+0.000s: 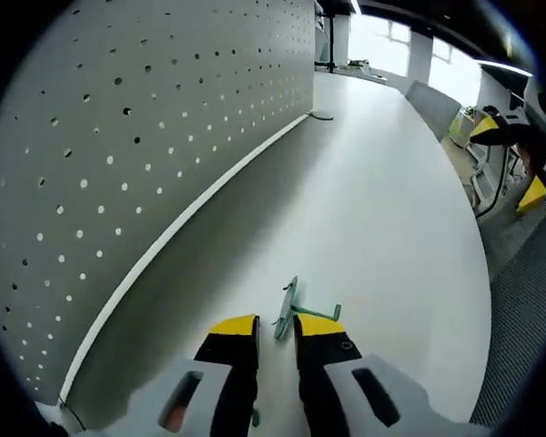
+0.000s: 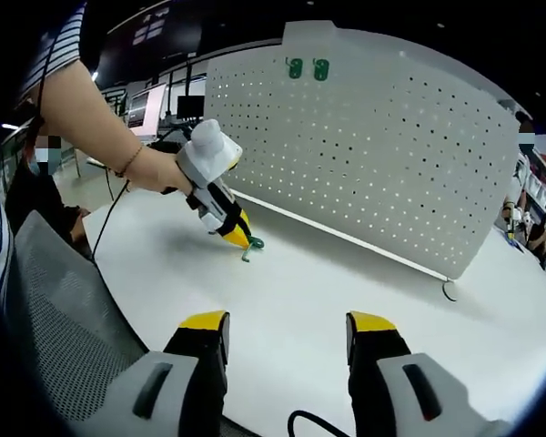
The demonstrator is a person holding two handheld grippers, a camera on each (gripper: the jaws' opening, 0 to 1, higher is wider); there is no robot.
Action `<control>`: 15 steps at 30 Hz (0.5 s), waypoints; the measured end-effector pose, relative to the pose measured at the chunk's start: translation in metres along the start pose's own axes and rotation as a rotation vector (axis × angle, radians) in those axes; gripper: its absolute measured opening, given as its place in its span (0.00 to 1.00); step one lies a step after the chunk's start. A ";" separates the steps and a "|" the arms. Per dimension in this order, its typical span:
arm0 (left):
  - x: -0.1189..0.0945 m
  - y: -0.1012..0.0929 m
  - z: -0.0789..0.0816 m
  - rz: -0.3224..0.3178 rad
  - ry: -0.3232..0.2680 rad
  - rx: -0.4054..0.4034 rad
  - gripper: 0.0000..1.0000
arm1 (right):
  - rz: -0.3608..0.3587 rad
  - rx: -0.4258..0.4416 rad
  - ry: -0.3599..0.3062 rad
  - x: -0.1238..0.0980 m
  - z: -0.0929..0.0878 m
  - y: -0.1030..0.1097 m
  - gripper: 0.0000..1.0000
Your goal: Insert the hook assembly into the mounting plate slot until the hook locks in place.
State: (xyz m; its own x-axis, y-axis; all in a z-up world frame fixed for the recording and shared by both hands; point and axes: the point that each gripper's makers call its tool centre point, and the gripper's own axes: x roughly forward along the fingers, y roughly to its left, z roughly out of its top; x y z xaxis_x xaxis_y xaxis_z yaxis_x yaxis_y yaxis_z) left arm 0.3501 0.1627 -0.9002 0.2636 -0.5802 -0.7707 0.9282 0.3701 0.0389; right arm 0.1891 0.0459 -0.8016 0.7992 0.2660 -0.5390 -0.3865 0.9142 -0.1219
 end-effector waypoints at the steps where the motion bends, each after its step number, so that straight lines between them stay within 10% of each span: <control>1: 0.000 -0.001 0.000 -0.003 0.001 0.007 0.11 | 0.001 -0.002 0.000 0.000 0.000 0.000 0.49; 15: 0.003 -0.004 0.003 -0.021 0.015 0.052 0.03 | -0.002 -0.008 0.004 0.000 -0.001 0.000 0.49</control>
State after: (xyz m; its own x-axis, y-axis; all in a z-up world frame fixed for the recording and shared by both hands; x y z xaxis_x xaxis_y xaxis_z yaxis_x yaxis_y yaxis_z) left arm 0.3480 0.1575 -0.9009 0.2401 -0.5763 -0.7812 0.9460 0.3195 0.0551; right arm 0.1891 0.0462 -0.8024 0.7980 0.2629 -0.5424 -0.3886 0.9122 -0.1297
